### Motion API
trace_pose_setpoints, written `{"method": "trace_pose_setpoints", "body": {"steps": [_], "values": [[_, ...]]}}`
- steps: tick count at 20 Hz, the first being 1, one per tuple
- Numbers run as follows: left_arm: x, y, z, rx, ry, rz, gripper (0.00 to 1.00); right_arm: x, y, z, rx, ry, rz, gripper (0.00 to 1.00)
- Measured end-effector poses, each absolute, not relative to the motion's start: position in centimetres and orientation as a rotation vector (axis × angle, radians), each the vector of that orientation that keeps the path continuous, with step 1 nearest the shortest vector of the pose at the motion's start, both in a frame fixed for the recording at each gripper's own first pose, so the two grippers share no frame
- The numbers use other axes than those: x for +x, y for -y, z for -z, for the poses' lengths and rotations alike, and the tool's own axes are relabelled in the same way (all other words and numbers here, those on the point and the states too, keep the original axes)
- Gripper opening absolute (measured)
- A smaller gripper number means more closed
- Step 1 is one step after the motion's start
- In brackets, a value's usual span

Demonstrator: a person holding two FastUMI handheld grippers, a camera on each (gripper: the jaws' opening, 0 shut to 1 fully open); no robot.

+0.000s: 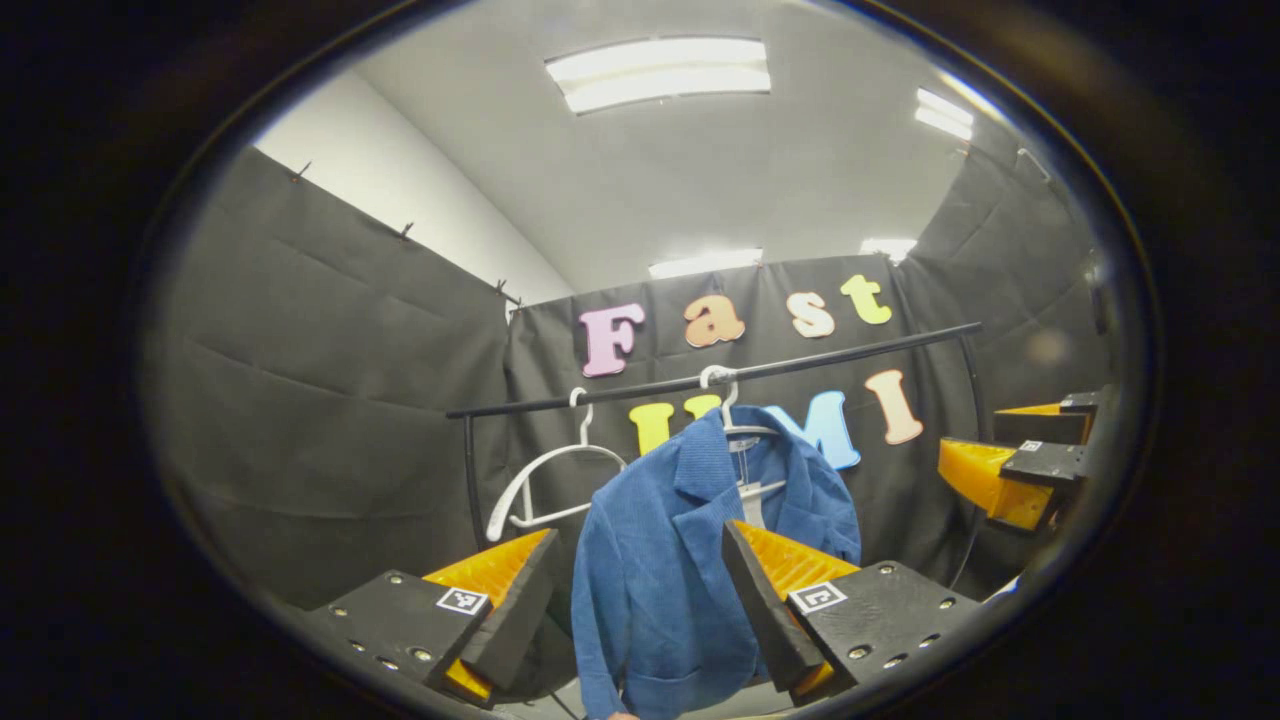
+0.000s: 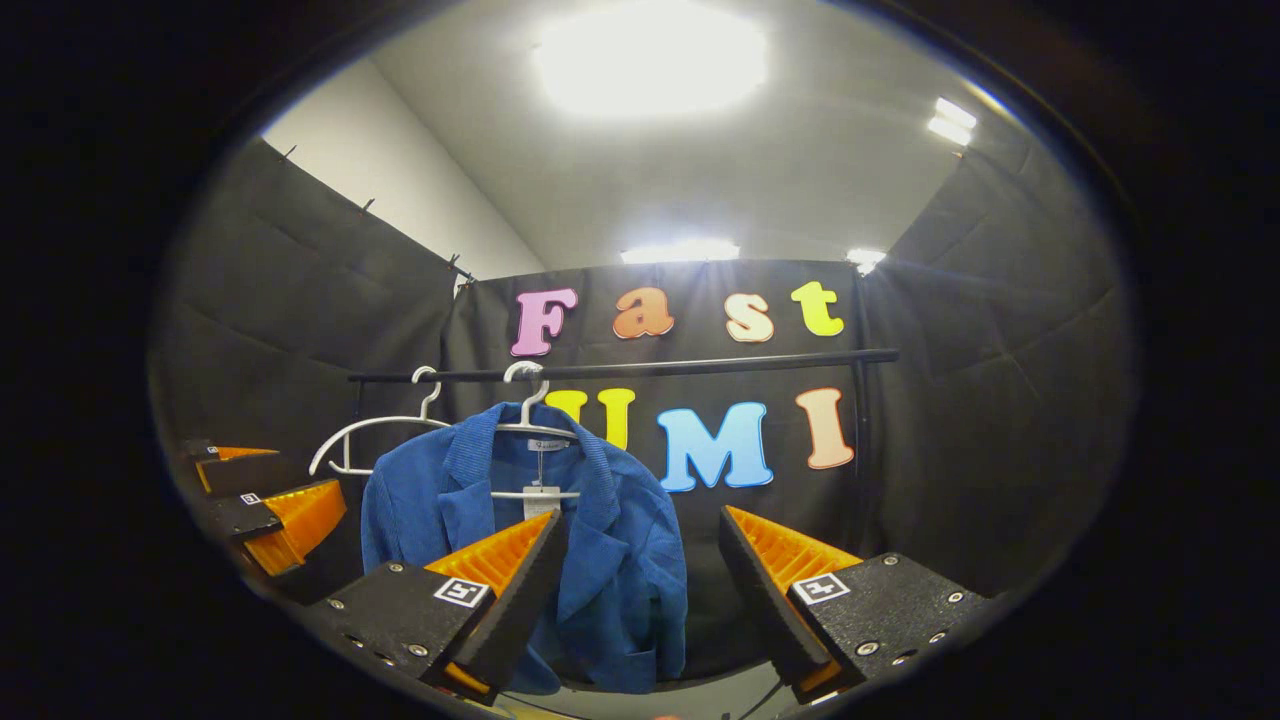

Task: Grasp the clothes on the hanger with both hands and then place them into the laundry hamper below.

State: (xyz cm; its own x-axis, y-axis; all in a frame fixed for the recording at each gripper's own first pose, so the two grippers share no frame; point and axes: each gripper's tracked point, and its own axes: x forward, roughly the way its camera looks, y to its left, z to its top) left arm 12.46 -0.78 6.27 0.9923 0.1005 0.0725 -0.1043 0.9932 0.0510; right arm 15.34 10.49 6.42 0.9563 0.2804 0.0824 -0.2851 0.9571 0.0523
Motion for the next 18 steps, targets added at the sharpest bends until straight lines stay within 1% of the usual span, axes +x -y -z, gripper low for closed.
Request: {"method": "trace_pose_setpoints", "body": {"steps": [9,10,17,18], "values": [[17.3,3.1,-5.4,0.073,0.063,-0.118,0.92,21.9,-13.0,-4.8,0.105,0.032,-0.366,0.94],[17.8,3.3,-5.3,0.076,0.060,-0.118,0.93,22.4,-13.3,-4.6,0.113,0.029,-0.375,0.94],[22.8,5.4,-2.4,0.055,0.017,-0.122,0.93,26.6,-15.5,-3.3,0.142,0.016,-0.434,0.93],[23.5,5.6,-2.0,0.056,0.013,-0.126,0.93,27.0,-15.8,-2.8,0.138,0.009,-0.445,0.94]]}}
